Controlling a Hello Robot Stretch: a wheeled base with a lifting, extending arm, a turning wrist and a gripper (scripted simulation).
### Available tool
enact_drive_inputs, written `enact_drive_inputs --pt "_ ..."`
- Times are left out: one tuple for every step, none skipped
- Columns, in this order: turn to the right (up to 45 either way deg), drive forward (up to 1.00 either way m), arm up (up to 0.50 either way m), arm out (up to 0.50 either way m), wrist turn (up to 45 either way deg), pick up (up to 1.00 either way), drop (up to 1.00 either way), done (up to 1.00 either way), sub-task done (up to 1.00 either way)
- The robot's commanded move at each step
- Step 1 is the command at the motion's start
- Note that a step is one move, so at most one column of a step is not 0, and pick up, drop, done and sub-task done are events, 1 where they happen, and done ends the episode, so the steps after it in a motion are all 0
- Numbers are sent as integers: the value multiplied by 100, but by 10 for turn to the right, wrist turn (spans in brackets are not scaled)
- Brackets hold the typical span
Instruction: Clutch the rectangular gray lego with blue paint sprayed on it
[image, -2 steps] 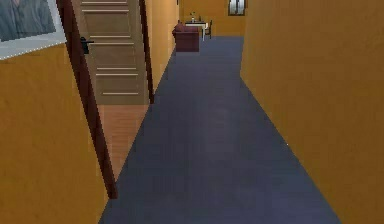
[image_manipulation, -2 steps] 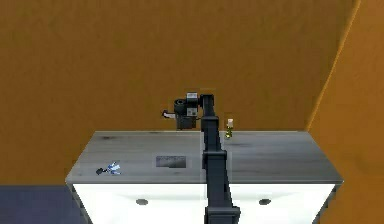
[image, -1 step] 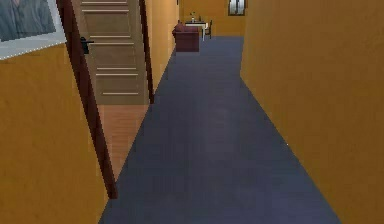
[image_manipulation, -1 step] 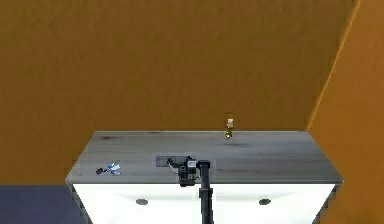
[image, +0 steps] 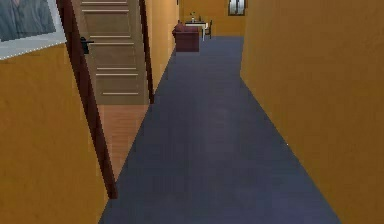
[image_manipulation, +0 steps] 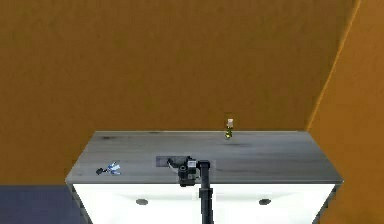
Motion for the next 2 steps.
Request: enact_drive_inputs --pt "0 0 10 0 0 0 0 0 0" --pt "0 0 0 0 0 0 0 100 0"
